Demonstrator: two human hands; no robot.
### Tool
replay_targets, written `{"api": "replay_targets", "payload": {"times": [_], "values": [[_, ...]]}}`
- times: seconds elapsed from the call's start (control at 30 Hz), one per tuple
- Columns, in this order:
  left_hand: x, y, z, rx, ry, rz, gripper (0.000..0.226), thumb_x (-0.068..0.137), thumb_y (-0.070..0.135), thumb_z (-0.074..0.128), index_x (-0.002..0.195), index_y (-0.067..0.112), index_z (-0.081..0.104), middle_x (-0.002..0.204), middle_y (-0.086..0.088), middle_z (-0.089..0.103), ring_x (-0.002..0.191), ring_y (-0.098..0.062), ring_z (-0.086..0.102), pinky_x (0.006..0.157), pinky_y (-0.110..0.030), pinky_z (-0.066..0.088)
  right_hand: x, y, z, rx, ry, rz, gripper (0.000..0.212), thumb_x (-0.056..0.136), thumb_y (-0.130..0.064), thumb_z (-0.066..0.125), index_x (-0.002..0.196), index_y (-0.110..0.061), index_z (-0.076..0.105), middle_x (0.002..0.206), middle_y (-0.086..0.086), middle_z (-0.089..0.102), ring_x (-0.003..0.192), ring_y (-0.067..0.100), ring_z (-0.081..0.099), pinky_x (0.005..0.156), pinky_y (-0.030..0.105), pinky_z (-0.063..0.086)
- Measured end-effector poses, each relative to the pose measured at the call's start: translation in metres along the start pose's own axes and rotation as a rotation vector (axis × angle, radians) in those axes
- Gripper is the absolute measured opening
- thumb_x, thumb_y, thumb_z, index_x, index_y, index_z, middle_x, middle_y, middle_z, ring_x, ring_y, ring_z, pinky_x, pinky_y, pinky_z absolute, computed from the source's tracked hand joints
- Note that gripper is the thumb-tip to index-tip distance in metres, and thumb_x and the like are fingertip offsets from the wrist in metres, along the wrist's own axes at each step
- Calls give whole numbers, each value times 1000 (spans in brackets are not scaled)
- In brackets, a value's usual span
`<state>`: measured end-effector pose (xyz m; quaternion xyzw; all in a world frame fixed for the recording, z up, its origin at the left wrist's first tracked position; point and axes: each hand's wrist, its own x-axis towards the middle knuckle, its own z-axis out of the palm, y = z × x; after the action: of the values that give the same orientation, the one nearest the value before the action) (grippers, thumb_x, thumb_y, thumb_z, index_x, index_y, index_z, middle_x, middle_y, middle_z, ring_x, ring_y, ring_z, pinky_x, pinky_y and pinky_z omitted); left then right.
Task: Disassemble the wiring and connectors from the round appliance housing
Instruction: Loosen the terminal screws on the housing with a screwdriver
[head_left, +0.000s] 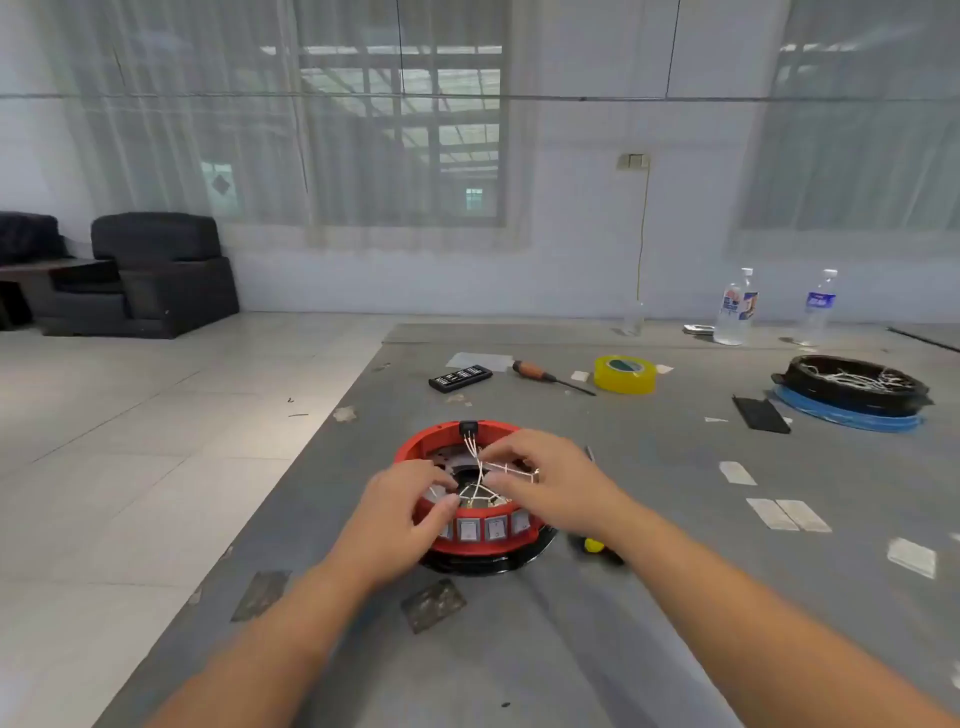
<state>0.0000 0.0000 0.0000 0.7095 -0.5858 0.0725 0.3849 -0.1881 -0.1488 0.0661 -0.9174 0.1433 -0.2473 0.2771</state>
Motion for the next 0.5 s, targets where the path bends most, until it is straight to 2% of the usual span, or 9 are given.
{"api": "replay_targets", "payload": {"times": [0.1,0.17,0.27,0.4,0.5], "values": [[-11,-19,17,36,16,43,44,101,57,49,117,24,72,117,13,67,120,-9,58,118,-53,38,-4,28,36,-331,-72,-5,48,95,-65,47,129,-35,62,132,-16,59,127,5,48,113,38,35],[-17,-29,27,57,33,89,53,100,67,48,123,24,68,124,13,63,129,-8,54,127,-48,28,-10,42,50,-373,-72,-24,59,93,-78,35,133,-40,56,137,-19,53,134,3,37,117,32,23],[-14,-33,30,82,57,105,60,98,74,46,124,24,66,125,15,60,130,-7,51,129,-40,21,-7,50,50,-464,-95,-59,75,86,-88,31,142,-41,46,146,-18,44,140,6,28,115,27,10],[-3,-33,31,96,62,76,54,97,65,53,122,20,68,119,11,61,125,-11,53,130,-45,20,12,51,46,-531,-180,-82,74,90,-81,32,147,-35,43,151,-11,41,143,12,28,119,35,16],[3,-32,34,67,75,37,51,95,61,54,124,21,67,120,11,62,127,-12,54,130,-49,20,17,55,49,-533,-137,-97,71,93,-78,34,144,-30,47,147,-9,46,140,13,34,120,37,22]]}}
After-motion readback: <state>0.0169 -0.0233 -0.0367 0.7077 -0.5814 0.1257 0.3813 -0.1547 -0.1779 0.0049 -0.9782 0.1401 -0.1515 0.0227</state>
